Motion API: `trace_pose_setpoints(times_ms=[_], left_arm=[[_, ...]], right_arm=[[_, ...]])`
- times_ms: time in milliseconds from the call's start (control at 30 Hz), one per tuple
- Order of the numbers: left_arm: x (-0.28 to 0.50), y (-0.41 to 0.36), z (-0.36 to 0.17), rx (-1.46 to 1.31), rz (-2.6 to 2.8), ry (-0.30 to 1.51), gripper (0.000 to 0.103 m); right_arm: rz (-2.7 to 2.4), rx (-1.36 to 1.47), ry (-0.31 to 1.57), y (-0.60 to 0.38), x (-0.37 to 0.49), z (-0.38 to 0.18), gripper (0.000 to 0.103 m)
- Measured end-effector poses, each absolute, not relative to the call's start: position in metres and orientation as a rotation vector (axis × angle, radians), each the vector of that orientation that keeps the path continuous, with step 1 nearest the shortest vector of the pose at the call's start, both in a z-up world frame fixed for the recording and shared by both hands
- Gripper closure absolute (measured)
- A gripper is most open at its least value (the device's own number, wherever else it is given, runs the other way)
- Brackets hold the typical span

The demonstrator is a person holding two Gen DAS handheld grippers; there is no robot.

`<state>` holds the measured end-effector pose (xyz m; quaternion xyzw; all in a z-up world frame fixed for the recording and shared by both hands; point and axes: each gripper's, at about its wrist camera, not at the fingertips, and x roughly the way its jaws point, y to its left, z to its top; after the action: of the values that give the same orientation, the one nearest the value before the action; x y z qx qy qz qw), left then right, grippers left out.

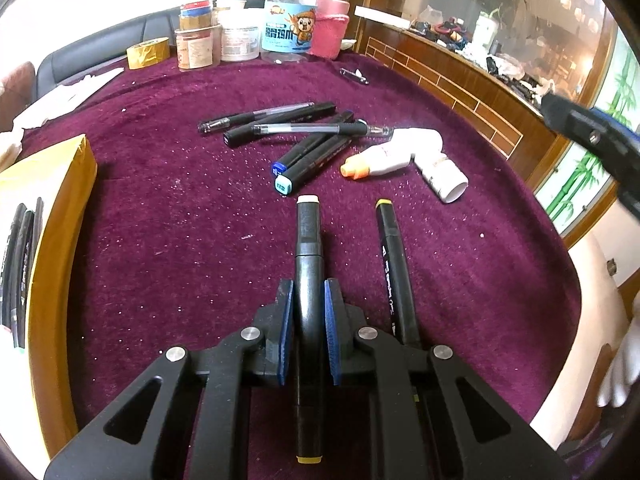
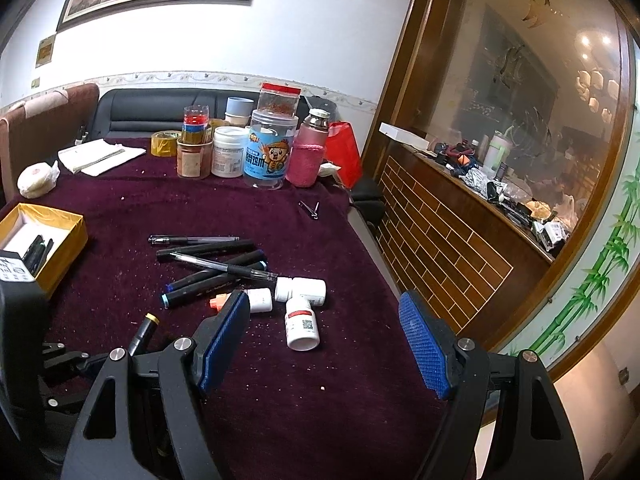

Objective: Organize rigid objects
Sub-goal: 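Carry the marker into the tray with the left tool while the right tool grasps another yellow-capped marker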

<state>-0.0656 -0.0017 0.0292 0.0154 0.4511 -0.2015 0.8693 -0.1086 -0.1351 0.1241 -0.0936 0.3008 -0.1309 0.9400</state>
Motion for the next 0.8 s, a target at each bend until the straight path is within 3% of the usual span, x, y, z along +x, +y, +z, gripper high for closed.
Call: trace_pose_setpoints(times_ms=[200,467,667,767,800], left_arm=[[-0.072,0.019,0.044,-0.028,-0.442,0.904,0.091],[-0.080,0.068,0.064,-0.133,-0.428,0.843,0.091],[-0.080,0.102,0.067,-0.204,-0.393,0.827,0.091],[-0.083,0.120,0.071,-0.241,-0.382,0.812,0.091],[-0.085,0.125,0.072,-0.252,-0.380,0.803,0.091]], right_arm=[[-0.204,-0.159,0.690,-0.139,-0.091,0.110,0.030],[-0.009,0.241,0.971,-0.191,-0.049,0.047,0.031],[0.058,0.156,1.033,-0.139,-0.041,0.028,0.032],[0.048,0.058,1.062,-0.112,-0.040,0.015,0.045],[0.046,0.042,1.076,-0.106,-0.040,0.010,0.063]])
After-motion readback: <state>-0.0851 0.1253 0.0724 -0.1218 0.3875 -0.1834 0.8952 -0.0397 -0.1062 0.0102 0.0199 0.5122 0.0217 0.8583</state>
